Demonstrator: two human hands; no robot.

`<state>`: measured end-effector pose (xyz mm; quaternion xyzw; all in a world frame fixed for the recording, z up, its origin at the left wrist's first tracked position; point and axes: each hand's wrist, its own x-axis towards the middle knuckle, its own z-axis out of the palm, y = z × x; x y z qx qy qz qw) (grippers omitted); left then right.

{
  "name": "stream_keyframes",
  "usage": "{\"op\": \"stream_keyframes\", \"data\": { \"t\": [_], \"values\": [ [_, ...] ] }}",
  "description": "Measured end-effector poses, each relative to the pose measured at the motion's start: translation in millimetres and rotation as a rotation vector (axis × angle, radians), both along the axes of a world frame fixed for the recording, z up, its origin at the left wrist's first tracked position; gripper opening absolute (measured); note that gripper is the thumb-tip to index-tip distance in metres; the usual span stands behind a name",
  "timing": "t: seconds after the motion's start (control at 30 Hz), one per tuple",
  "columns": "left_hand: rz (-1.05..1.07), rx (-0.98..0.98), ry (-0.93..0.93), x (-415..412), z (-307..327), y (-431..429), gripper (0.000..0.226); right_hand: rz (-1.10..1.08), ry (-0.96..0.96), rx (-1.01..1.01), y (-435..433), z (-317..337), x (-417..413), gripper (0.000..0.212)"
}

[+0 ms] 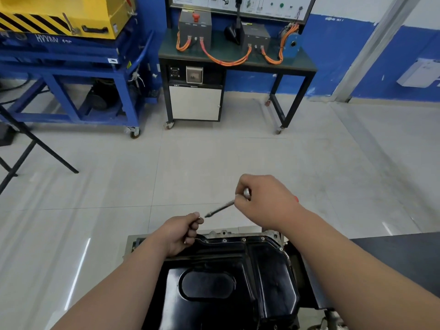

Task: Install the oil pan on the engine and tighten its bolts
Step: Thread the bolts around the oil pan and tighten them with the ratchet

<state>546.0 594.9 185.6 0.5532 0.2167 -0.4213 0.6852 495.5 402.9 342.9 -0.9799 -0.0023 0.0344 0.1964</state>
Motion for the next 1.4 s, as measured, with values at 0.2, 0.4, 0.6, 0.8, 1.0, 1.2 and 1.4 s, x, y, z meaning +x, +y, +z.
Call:
{"op": "stream_keyframes", "data": {
  "t": [0.2, 0.4, 0.6, 0.8, 1.0, 1.2, 1.4],
  "values": [
    [0.137, -0.116, 0.112, 5, -4, 3, 0.025, -0.087, -0.006, 0.227, 8, -2, 2, 0.011],
    [0.130, -0.136, 0.124, 1, -1, 6, 0.022, -0.177, -0.030, 0.301, 3, -4, -2, 0.007],
    [0.133, -0.202, 0.136, -5, 3, 4, 0.023, -0.181, -0.028, 0.313, 4, -1, -6, 0.007],
    [0.206, -0.291, 0.192, -6, 8, 3, 0.029, -0.191, -0.053, 0.362, 3, 2, -9, 0.011],
    [0.189, -0.280, 0.207, -5, 11, 0, 0.036, -0.183, -0.051, 0.371, 3, 3, -10, 0.012],
    [0.168, -0.260, 0.230, -4, 11, 3, 0.036, -0.133, -0.019, 0.335, -2, 4, -9, 0.012],
    [0.054, -0.233, 0.270, 0, 16, 2, 0.031, 0.003, 0.040, 0.157, -5, 15, -1, 0.009]
  ]
}}
